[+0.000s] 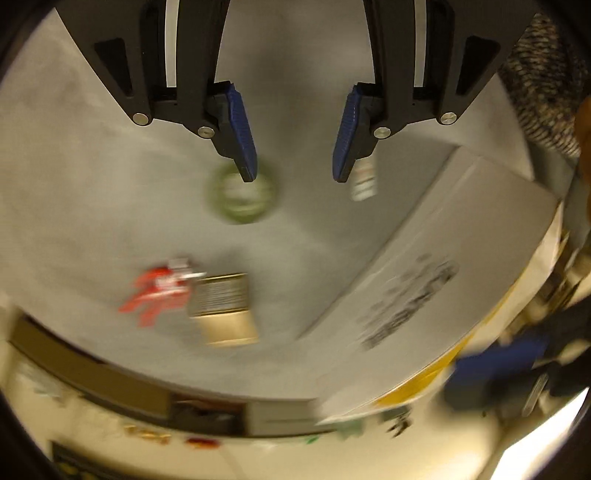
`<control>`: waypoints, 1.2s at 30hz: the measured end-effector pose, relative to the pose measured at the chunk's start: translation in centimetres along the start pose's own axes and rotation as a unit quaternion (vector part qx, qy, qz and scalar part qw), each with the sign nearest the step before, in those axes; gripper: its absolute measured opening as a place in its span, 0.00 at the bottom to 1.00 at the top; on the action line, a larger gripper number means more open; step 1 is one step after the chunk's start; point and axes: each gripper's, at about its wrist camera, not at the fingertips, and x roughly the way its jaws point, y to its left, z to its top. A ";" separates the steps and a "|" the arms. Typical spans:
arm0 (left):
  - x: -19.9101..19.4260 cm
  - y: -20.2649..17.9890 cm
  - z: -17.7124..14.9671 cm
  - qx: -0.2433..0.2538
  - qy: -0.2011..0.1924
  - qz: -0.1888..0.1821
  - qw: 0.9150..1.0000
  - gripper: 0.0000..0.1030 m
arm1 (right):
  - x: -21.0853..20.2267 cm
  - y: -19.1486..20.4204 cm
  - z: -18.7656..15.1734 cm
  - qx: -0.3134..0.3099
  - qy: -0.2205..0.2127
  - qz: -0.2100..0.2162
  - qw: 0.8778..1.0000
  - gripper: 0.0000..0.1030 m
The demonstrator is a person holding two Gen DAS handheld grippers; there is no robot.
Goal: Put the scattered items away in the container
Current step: 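Grasp the white tube with the left gripper while the right grasps the green tape roll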
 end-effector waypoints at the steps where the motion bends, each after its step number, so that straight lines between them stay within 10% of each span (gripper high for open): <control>1: 0.1 -0.4 -0.6 0.005 0.006 0.003 1.000 0.48 | 0.1 -0.9 0.1 0.004 -0.003 -0.010 1.000 0.45; 5: 1.0 -2.4 -3.8 0.028 0.035 0.020 0.999 0.52 | 2.6 -2.7 0.1 0.000 0.004 -0.022 1.000 0.43; 8: 1.9 -3.4 -6.4 0.042 0.046 0.047 0.997 0.52 | 4.3 -3.5 0.4 -0.006 0.014 -0.019 1.000 0.15; 22: 8.7 -3.4 -12.1 0.074 0.090 0.113 0.987 0.57 | -1.3 -4.1 -5.3 -0.040 0.048 -0.048 0.997 0.24; 26: 8.8 -4.1 -12.1 0.103 0.084 0.071 0.989 0.25 | -0.9 -4.7 -4.8 -0.033 0.055 -0.032 0.997 0.15; 36: 8.3 -4.8 -12.4 0.114 0.089 0.024 0.989 0.32 | -1.2 -3.7 -5.3 -0.058 0.045 -0.044 0.996 0.16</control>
